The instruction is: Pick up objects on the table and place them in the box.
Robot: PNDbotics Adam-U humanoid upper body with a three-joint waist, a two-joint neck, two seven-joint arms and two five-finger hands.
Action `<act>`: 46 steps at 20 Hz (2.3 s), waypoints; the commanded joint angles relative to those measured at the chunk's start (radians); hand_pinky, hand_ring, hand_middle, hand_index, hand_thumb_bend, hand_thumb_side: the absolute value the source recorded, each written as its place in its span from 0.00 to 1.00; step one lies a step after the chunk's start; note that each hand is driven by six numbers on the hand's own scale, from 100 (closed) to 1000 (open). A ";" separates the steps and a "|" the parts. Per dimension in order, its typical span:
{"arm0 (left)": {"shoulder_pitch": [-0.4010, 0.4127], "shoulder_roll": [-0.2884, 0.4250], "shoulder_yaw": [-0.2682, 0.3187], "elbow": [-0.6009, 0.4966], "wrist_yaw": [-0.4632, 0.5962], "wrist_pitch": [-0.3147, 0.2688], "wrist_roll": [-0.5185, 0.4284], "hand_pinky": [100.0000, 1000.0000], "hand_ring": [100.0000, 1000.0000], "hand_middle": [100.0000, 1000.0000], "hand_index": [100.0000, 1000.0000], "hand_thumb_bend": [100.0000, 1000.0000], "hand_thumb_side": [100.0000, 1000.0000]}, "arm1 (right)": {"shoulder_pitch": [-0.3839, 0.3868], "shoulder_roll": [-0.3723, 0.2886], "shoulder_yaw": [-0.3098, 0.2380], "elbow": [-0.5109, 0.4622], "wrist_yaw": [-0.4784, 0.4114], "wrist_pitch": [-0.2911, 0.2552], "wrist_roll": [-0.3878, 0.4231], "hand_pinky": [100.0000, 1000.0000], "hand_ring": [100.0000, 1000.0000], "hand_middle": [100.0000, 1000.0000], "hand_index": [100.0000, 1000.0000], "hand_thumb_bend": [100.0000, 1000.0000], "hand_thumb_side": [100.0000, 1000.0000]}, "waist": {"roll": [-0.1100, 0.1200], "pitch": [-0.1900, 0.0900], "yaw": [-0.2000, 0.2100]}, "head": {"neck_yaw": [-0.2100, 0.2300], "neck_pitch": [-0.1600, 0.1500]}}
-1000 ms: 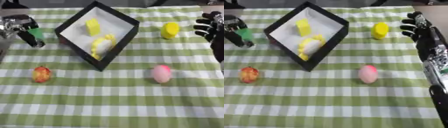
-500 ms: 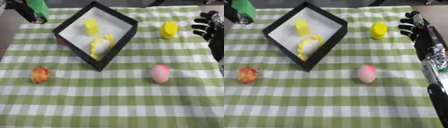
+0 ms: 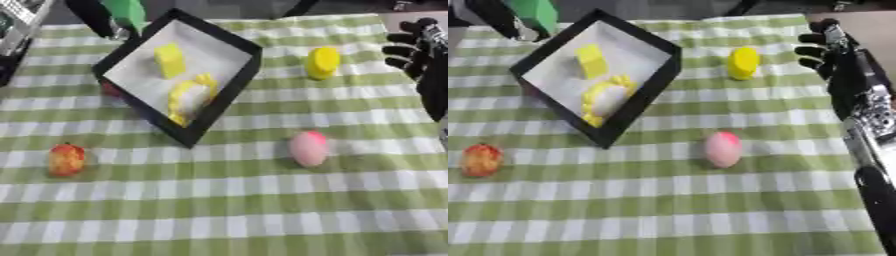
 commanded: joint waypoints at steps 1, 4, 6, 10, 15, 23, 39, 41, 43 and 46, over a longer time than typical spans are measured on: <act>-0.026 -0.018 0.017 0.029 -0.012 -0.043 0.000 0.74 0.68 0.58 0.55 0.01 0.08 | -0.026 -0.009 -0.002 -0.020 -0.003 -0.004 0.003 0.83 0.77 0.72 0.85 0.00 0.80 | -0.005 -0.003 -0.011 | 0.005 -0.019; -0.024 -0.039 0.022 0.046 -0.036 -0.064 0.003 0.74 0.68 0.58 0.56 0.03 0.10 | -0.038 -0.003 -0.002 -0.023 -0.007 -0.002 -0.003 0.83 0.77 0.72 0.85 0.00 0.80 | -0.007 0.005 -0.028 | 0.010 -0.024; -0.023 -0.049 0.027 0.060 -0.051 -0.072 0.009 0.74 0.68 0.58 0.56 0.03 0.10 | -0.043 -0.001 -0.002 -0.024 -0.009 -0.001 -0.006 0.83 0.77 0.72 0.85 0.00 0.80 | -0.008 0.008 -0.034 | 0.013 -0.026; -0.017 -0.062 0.027 0.082 -0.068 -0.084 0.011 0.74 0.69 0.59 0.57 0.07 0.14 | -0.051 0.002 -0.004 -0.027 -0.011 0.000 -0.013 0.83 0.78 0.73 0.86 0.00 0.81 | -0.008 0.014 -0.041 | 0.015 -0.030; 0.011 -0.104 0.024 0.150 -0.130 -0.121 0.006 0.74 0.70 0.61 0.60 0.18 0.18 | -0.076 0.013 0.001 -0.029 -0.006 0.009 -0.048 0.83 0.79 0.74 0.86 0.00 0.81 | -0.007 0.024 -0.058 | 0.031 -0.038; 0.034 -0.122 0.041 0.205 -0.210 -0.179 0.043 0.79 0.78 0.74 0.83 0.46 0.38 | -0.073 0.015 0.006 -0.031 0.000 0.014 -0.044 0.83 0.78 0.74 0.85 0.00 0.79 | -0.005 0.029 -0.058 | 0.034 -0.040; 0.016 0.009 0.041 0.052 -0.101 -0.142 0.056 0.81 0.80 0.75 0.84 0.46 0.43 | -0.042 0.001 -0.002 -0.024 0.000 0.016 -0.045 0.83 0.78 0.74 0.85 0.00 0.75 | 0.000 0.009 -0.029 | 0.005 -0.013; 0.027 0.053 0.034 -0.002 -0.068 -0.147 0.040 0.81 0.79 0.74 0.84 0.46 0.44 | -0.035 -0.005 -0.003 -0.022 0.000 0.015 -0.047 0.83 0.78 0.74 0.85 0.00 0.75 | 0.000 0.003 -0.019 | -0.007 -0.008; 0.042 0.091 0.028 -0.055 -0.035 -0.140 0.028 0.81 0.79 0.74 0.84 0.46 0.44 | -0.031 -0.009 -0.004 -0.021 0.000 0.015 -0.047 0.83 0.78 0.74 0.85 0.00 0.75 | 0.000 0.000 -0.014 | -0.012 -0.006; 0.057 0.123 0.019 -0.133 0.017 -0.097 0.006 0.81 0.79 0.74 0.84 0.46 0.44 | -0.031 -0.010 -0.004 -0.021 0.001 0.015 -0.047 0.83 0.78 0.74 0.85 0.00 0.75 | 0.001 0.000 -0.013 | -0.012 -0.005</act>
